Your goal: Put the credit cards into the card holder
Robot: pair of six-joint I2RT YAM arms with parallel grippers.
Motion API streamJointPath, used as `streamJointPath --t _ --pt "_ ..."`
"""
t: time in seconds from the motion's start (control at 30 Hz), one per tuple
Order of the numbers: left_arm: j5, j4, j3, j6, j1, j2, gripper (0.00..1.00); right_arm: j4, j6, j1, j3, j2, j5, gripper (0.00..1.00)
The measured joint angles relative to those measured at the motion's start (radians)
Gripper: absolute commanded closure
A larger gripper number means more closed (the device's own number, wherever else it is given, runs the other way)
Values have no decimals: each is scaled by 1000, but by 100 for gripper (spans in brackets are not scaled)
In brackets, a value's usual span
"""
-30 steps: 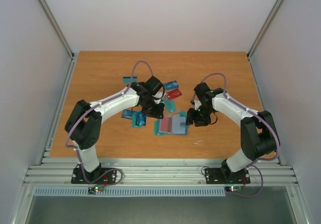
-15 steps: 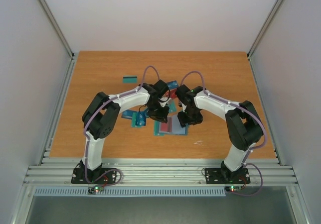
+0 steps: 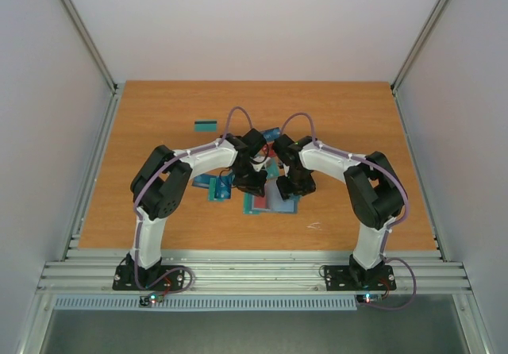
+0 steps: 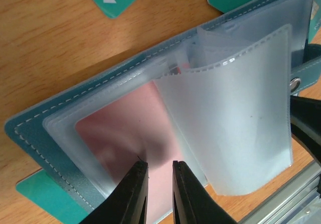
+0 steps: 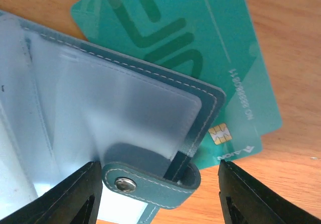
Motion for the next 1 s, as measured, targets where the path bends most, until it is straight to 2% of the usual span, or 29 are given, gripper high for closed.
streamJointPath --t 0.4,0.73,1.0 --pt "-2 0 0 21 0 0 84 -15 0 2 4 -22 141 43" --pt "-5 -1 0 25 0 0 85 -24 1 2 -4 -63 202 68" --pt "-5 -3 0 29 0 0 85 -25 16 0 -42 -65 206 78"
